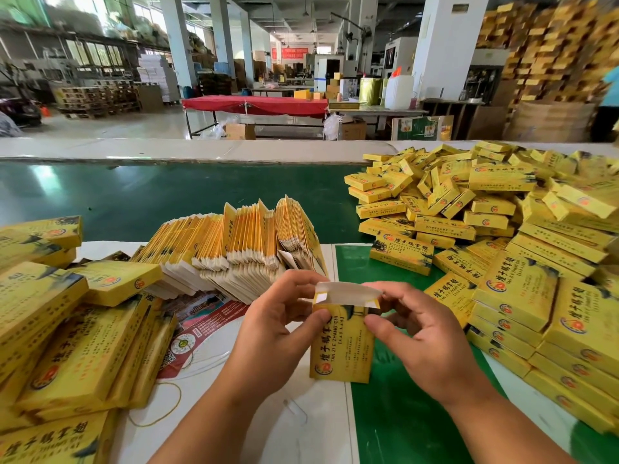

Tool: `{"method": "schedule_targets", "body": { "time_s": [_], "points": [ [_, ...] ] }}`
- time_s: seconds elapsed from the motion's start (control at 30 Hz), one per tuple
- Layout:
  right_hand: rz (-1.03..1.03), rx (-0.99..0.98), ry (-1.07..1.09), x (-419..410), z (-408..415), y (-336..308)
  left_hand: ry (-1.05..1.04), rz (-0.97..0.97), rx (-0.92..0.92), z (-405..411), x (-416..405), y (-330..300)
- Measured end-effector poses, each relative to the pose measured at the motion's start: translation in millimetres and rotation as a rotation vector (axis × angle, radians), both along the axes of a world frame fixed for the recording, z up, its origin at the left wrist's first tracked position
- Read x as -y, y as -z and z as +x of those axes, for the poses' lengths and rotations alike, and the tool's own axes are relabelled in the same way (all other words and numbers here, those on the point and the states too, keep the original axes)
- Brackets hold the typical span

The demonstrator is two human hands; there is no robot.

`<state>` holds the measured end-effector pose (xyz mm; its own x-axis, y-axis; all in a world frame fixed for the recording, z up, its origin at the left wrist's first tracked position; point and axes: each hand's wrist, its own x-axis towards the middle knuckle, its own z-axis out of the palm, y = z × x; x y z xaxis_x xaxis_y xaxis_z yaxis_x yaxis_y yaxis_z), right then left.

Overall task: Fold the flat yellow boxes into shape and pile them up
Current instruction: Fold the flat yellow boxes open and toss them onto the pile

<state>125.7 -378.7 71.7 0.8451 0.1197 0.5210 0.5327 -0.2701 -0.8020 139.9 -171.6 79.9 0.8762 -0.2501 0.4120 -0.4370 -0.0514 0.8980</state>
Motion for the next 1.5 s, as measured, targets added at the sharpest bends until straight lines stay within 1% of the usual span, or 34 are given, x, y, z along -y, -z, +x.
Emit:
{"method": "schedule_targets", "body": {
  "time_s": [0.13,0.3,0.4,0.57,0.73,0.8,0.9,1.0,1.1,1.27,1.5],
  "points": [
    [-0.030,0.046,-0.010,1.5,0.0,-1.9,-0.037,0.016,0.036,-0.8,2.4,1.8],
    [-0.031,0.088,-0.017,-0.8,-4.8,-6.3,-0.013,0.004,0.087,-4.5,3.2,0.7],
    [-0.022,0.096,0.008,-3.1,-5.4,-7.2,-0.059,0.029,0.065,-4.7,4.5,0.2],
    [-0.033,0.078,0.044,-4.1,-5.5,-5.9,-0.069,0.049,0.045,-2.4,5.3,1.3],
    [-0.041,0.119,0.099,-11.3,-6.3,-7.8,-0.083,0.039,0.011,-1.4,5.6,1.9],
    [-0.069,0.149,0.150,-12.9,-7.1,-6.3,-0.127,0.049,0.009,-2.3,8.5,3.3],
    [-0.064,0.201,0.258,-17.1,-9.6,-3.2,-0.276,0.162,0.047,-6.7,18.0,8.7],
    [-0.033,0.205,0.327,-22.5,-11.4,-2.4,-0.285,0.298,0.112,-16.3,30.9,14.3],
    [-0.019,0.142,0.323,-26.8,-10.7,-2.8,-0.316,0.447,0.126,-20.0,38.8,19.2],
    [0.090,-0.011,0.280,-27.6,-11.0,-2.9,-0.346,0.550,0.180,-19.7,38.8,21.2],
    [0.183,0.024,0.325,-27.6,-15.0,-7.6,-0.344,0.600,0.230,-22.5,38.9,17.0]
  ]
}}
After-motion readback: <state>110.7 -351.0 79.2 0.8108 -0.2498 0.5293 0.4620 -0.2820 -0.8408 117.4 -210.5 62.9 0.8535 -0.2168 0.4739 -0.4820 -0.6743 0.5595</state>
